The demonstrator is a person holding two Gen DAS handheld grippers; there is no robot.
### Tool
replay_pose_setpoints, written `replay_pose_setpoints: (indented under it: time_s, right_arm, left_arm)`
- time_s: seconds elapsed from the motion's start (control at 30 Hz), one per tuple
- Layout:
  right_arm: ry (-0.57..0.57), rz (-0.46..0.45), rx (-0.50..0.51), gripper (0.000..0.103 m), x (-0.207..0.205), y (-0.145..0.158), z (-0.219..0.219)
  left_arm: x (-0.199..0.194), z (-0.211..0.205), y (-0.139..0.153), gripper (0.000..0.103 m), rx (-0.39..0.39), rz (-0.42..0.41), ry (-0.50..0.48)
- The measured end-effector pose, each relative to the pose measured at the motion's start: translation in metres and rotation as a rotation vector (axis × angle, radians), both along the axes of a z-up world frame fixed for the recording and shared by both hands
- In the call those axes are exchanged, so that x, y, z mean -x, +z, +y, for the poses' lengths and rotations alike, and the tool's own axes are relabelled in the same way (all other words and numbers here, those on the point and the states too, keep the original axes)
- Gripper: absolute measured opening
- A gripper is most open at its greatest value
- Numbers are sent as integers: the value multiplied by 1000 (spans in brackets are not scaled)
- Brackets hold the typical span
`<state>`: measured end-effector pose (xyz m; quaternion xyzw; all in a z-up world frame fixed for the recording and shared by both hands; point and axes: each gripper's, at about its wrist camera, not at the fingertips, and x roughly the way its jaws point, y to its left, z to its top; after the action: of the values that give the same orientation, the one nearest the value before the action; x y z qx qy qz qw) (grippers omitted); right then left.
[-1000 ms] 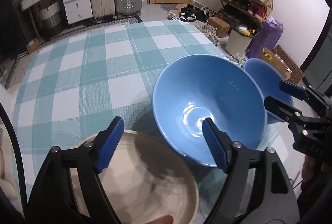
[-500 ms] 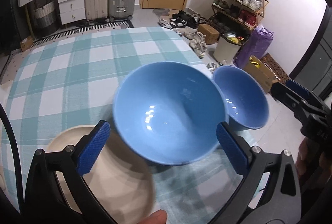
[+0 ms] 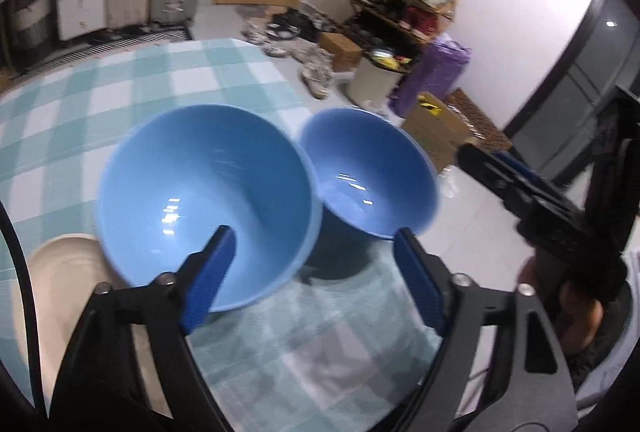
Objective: Organize plates and bowls
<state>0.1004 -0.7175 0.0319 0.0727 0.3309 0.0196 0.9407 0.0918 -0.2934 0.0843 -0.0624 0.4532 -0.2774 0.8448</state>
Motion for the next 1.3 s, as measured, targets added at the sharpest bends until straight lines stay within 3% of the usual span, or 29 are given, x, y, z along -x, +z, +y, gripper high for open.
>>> replay_pose_setpoints:
  time_s: [0.07, 0.17, 0.33, 0.4, 0.53, 0.67, 0.93, 1.0, 1.2, 1.3]
  right_arm:
    - [-3, -5, -21, 101, 3, -2, -9]
    - [-5, -15, -35, 101, 7, -3, -17]
    - [0, 5, -39, 90, 3, -9, -27]
    - [1, 28, -37, 78, -2, -16, -29]
    - [0, 73, -44, 72, -15, -34, -37]
    - [10, 113, -31, 53, -30, -52, -39]
    - [23, 161, -28, 38, -55, -80, -42]
    - [18, 167, -25, 26, -60, -83, -45]
    - [17, 182, -33, 19, -72, -92, -53]
    - [26, 178, -31, 14, -73, -94, -51]
  left_arm:
    - [2, -10, -2, 54, 29, 18, -45]
    - [4, -28, -7, 46, 22, 43, -98]
    - [3, -49, -17, 46, -9, 78, -104]
    - [-1, -54, -23, 46, -20, 102, -85]
    - [-5, -59, -31, 46, -38, 107, -54]
    - [-12, -68, -38, 46, -65, 105, -56]
    - [-23, -76, -46, 46, -80, 128, -41]
    - [-26, -76, -47, 46, -85, 127, -36]
    - [-29, -80, -49, 46, -98, 137, -27]
    - [-29, -82, -49, 38, -109, 124, -23]
